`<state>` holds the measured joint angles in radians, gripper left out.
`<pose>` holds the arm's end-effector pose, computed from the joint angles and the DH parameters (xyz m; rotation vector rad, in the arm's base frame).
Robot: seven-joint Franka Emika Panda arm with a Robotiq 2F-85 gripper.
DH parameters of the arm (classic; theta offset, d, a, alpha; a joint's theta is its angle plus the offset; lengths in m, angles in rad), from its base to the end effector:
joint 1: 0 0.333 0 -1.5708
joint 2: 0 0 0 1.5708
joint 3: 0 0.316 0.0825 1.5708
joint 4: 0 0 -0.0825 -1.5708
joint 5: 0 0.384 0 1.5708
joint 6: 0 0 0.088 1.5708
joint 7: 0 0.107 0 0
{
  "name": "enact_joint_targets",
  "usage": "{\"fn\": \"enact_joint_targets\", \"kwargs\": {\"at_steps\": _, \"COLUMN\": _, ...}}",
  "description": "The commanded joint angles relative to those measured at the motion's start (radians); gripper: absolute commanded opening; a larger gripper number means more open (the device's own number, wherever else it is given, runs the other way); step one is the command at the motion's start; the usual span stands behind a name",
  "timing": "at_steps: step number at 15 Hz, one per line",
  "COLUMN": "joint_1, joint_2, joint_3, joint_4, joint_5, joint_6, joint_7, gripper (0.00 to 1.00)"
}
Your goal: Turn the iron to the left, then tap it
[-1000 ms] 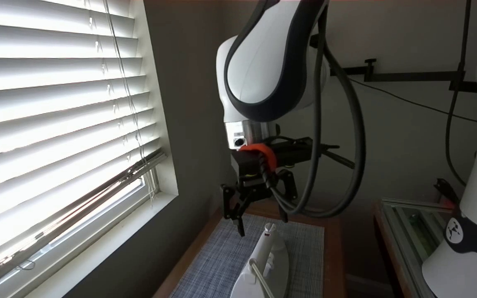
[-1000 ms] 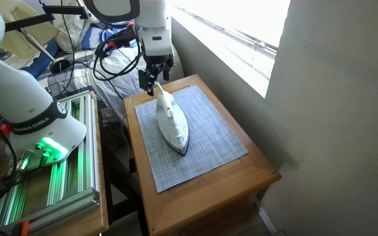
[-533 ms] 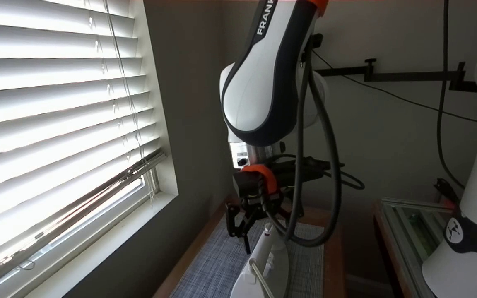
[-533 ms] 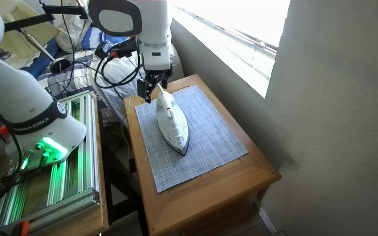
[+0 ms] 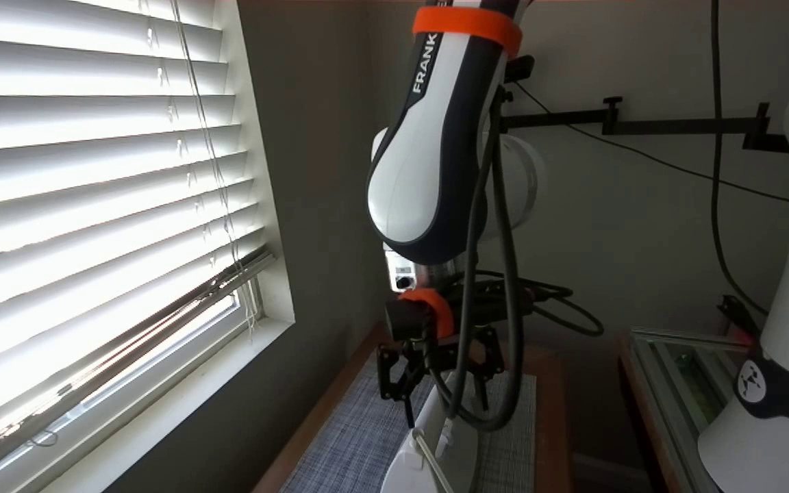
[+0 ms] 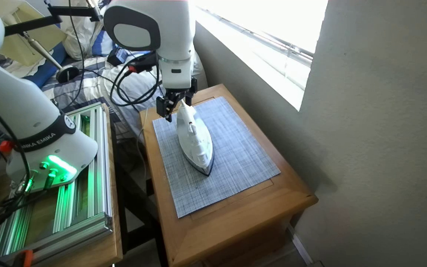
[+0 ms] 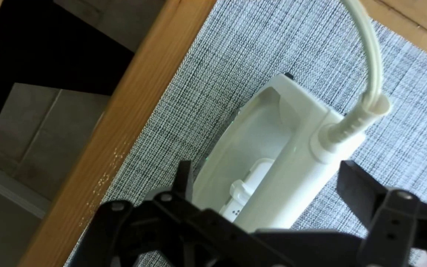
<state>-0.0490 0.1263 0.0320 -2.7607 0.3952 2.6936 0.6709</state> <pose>0.3613 -0.0182 0.1627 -2.6319 1.5441 0.3451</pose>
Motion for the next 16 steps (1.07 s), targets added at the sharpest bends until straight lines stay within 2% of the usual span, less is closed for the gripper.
{"fn": "enact_joint_targets", "kwargs": {"at_steps": 1, "joint_1": 0.015, "joint_2": 0.045, "joint_3": -0.017, "joint_4": 0.006, "joint_5": 0.032, "joint_6": 0.058, "joint_7": -0.025, "gripper": 1.0}}
{"fn": "enact_joint_targets", "kwargs": {"at_steps": 16, "joint_1": -0.001, "joint_2": 0.149, "joint_3": -0.005, "joint_4": 0.043, "joint_5": 0.071, "joint_6": 0.155, "joint_7": -0.069, "gripper": 1.0}}
